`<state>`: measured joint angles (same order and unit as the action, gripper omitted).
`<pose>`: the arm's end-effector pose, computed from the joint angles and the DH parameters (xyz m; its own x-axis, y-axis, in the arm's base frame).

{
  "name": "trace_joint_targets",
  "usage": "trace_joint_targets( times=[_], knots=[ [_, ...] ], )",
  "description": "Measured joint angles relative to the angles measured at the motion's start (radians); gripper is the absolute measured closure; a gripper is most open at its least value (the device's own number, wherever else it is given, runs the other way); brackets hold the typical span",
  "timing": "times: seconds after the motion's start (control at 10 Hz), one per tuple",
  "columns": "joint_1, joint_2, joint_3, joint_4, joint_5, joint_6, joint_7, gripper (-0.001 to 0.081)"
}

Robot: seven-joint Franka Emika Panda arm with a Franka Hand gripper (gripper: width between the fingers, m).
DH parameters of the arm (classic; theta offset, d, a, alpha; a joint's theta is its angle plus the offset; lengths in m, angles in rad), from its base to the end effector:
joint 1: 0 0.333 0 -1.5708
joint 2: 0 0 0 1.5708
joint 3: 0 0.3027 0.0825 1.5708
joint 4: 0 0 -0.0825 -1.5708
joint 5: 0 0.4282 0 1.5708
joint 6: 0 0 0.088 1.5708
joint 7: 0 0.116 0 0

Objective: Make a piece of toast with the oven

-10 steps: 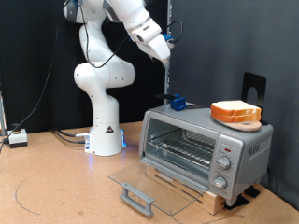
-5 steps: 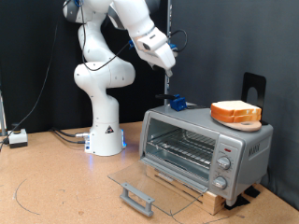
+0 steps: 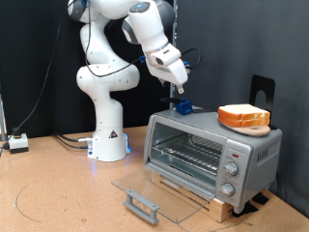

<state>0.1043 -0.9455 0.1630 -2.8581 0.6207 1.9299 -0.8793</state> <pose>0.3118 0.1191 0.4018 0.6527 0.6867 0.3201 0.7575 -0.5823 -0.2953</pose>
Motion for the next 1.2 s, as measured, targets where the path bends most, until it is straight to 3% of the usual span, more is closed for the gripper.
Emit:
trace_joint_targets(
  times=[0.5,1.2],
  knots=[
    [0.003,0.104,0.09,-0.022,0.055,0.112,-0.003,-0.0003],
    [0.007,0.185,0.144,-0.022,0.135,0.166,-0.038,-0.0003]
  ],
)
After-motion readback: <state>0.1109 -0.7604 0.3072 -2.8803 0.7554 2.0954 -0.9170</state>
